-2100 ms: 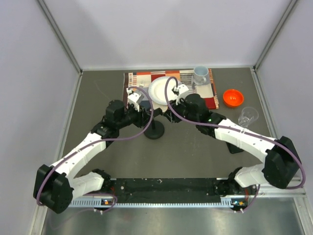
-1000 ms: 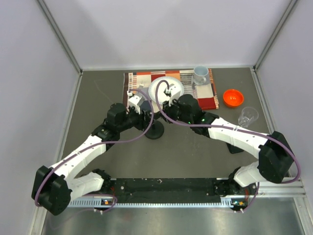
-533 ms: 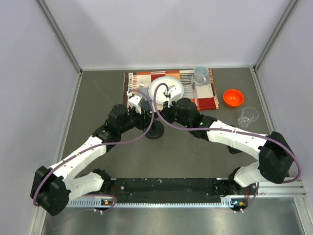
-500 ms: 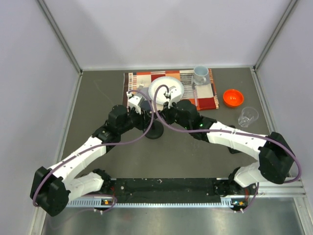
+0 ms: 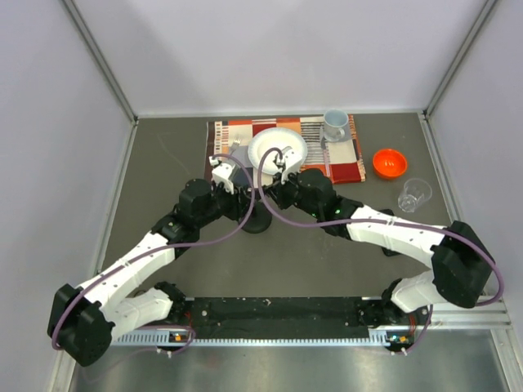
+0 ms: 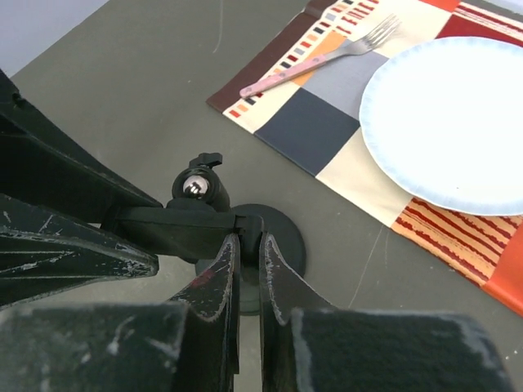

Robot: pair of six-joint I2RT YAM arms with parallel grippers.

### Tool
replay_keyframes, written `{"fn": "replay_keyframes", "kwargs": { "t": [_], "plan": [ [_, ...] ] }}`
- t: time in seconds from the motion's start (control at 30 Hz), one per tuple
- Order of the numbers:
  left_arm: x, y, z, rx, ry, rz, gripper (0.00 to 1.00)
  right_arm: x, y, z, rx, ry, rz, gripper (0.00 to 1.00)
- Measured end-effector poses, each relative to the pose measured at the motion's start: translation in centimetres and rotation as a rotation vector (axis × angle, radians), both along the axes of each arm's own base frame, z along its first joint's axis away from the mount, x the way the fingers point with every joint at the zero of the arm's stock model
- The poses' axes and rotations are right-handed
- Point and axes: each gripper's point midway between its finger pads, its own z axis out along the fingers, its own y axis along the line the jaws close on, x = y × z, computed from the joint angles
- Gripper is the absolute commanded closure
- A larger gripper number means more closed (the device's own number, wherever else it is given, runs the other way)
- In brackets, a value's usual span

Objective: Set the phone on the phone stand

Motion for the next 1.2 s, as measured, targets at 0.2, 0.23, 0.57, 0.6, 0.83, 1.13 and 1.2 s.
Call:
{"fn": "replay_keyframes", "kwargs": {
  "t": [0.2, 0.23, 0.57, 0.6, 0.83, 1.13, 1.2],
  "plan": [
    [0.0, 0.0, -0.1, 0.002, 0.014, -0.007, 0.47, -2.1, 0.7, -0.7, 0.034, 0.108, 0.156, 0.08],
    [0.1, -0.1, -0.1, -0.001, 0.019, -0.006, 0.36, -2.6, 0.6, -0.7, 0.039, 0.129, 0.174, 0.07],
    [-0.5, 0.8, -1.6, 0.040, 0.105, 0.025, 0.18, -4.1, -6.3, 4.3, 0.111, 0.137, 0.048, 0.06],
    [-0.6, 0.9, -1.6, 0.040, 0.106, 0.025, 0.17, -4.2, -7.2, 4.2, 0.105, 0.139, 0.021, 0.06],
    [-0.9, 1.9, -2.7, 0.084, 0.145, 0.064, 0.16, -3.7, -16.0, -0.3, -0.006, 0.239, -0.316, 0.05],
    [-0.4, 3.9, -2.3, 0.121, 0.135, 0.178, 0.14, -2.2, -27.8, -4.6, 0.024, 0.457, -0.816, 0.04],
    [-0.1, 4.3, -2.1, 0.117, 0.130, 0.209, 0.15, -2.4, -28.0, -4.8, 0.041, 0.479, -0.834, 0.04]
  ]
}}
